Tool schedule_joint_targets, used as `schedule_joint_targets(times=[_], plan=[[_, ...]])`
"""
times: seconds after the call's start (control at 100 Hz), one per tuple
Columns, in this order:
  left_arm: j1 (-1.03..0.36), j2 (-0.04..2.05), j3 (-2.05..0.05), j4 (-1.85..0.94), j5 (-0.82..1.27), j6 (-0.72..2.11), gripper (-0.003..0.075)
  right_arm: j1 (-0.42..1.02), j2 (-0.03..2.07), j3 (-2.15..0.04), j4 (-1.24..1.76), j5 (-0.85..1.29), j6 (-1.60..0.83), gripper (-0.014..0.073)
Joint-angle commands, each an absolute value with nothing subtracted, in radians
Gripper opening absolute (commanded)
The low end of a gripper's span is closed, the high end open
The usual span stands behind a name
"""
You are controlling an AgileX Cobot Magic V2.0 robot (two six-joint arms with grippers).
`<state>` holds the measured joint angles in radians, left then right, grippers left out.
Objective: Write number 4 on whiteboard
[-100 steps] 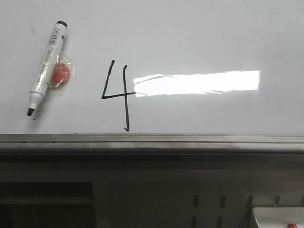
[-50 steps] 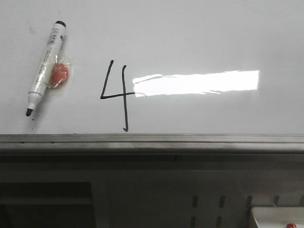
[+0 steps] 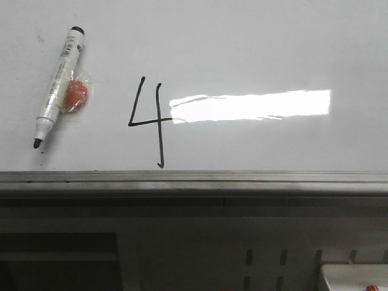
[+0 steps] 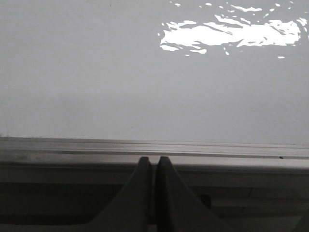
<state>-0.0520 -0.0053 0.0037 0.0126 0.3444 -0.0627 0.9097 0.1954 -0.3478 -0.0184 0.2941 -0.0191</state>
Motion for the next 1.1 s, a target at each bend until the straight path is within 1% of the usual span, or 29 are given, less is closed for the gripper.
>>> schedule_joint_targets(times=[0.0, 0.53, 0.68, 0.84, 0.93, 1.09], plan=[[-0.051, -0.031, 0.038, 0.000, 0.299, -0.069, -0.0020, 0.903, 0.204, -0.374, -0.031, 0.218, -0.026, -0.0064], [-0.051, -0.031, 0.038, 0.000, 0.299, -0.069, -0.0020, 0.903, 0.204, -0.374, -0.031, 0.211, -0.026, -0.0064], [-0.051, -0.031, 0.038, 0.000, 0.299, -0.069, -0.0020, 0.882, 0.204, -0.368, -0.031, 0.149, -0.026, -0.0064], [-0.051, -0.031, 0.038, 0.000, 0.299, -0.069, -0.0020, 0.746, 0.204, -0.329, -0.031, 0.057, -0.026, -0.0064], [-0.051, -0.031, 0.038, 0.000, 0.299, -0.069, -0.0020, 0.628, 0.204, -0.289, -0.031, 0.000, -0.026, -0.0064], [-0.051, -0.031, 0.038, 0.000, 0.299, -0.069, -0.0020, 0.391, 0.204, -0.218, -0.031, -0.034, -0.026, -0.0064]])
